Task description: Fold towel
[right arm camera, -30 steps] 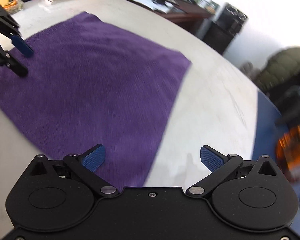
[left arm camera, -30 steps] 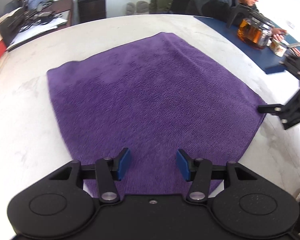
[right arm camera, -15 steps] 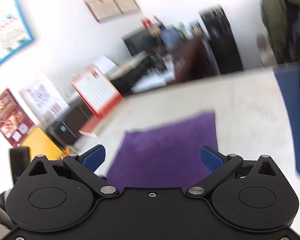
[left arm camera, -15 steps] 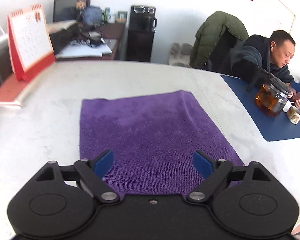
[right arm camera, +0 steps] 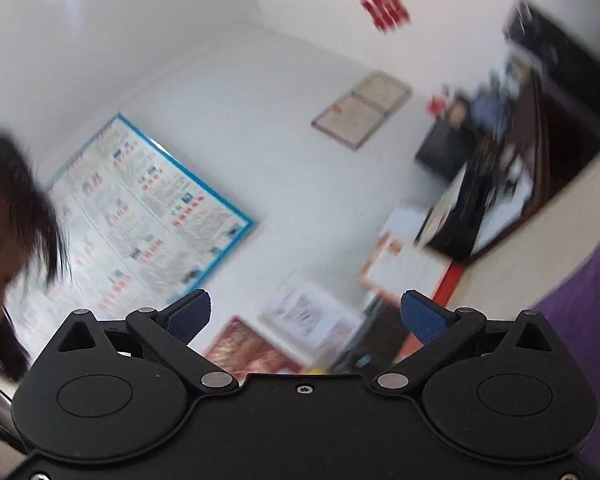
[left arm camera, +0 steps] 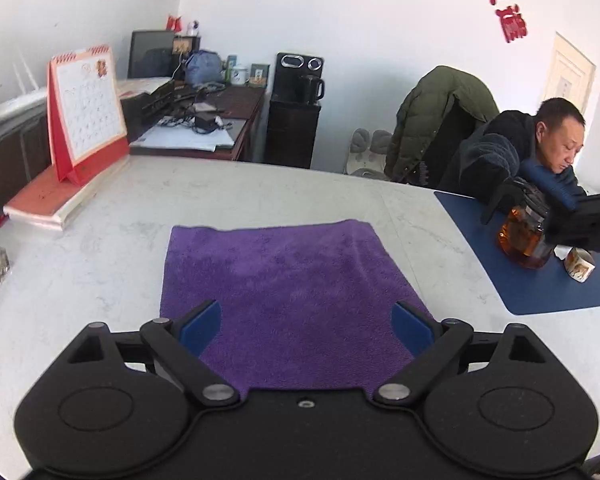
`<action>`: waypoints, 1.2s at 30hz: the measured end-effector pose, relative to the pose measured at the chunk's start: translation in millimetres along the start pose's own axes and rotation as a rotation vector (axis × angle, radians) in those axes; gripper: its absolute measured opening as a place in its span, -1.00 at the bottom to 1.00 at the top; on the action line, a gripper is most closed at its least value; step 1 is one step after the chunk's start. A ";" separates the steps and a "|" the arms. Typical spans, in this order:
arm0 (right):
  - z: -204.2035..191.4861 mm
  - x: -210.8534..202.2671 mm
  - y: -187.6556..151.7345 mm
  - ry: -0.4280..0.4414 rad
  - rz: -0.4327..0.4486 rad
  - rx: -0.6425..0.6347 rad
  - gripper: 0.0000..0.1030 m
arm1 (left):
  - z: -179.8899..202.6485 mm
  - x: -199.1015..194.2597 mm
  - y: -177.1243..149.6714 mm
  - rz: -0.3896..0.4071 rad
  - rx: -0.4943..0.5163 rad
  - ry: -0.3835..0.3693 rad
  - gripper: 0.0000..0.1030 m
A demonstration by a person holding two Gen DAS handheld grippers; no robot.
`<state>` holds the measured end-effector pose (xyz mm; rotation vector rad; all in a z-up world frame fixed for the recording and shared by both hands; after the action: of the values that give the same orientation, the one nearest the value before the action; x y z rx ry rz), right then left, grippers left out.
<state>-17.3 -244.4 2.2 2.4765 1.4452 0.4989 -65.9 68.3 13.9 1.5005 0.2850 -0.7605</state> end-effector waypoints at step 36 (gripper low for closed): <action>66.4 17.9 -53.7 -1.084 -0.115 -0.290 1.00 | -103.3 64.7 -42.1 -0.417 -0.167 0.114 0.67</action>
<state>-25.1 -204.4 -74.9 1.8547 0.9298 -0.5589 -14.6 153.6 -68.1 1.3428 0.7465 -0.9544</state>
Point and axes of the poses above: each gripper's, at about its wrist camera, not at the fingertips, and x roughly the way its jaws point, z to its right, y to its top, the point moved 2 cm from there along x, roughly the way its jaws point, and after that the axes turned 2 degrees about -z, right-handed, at the moved point
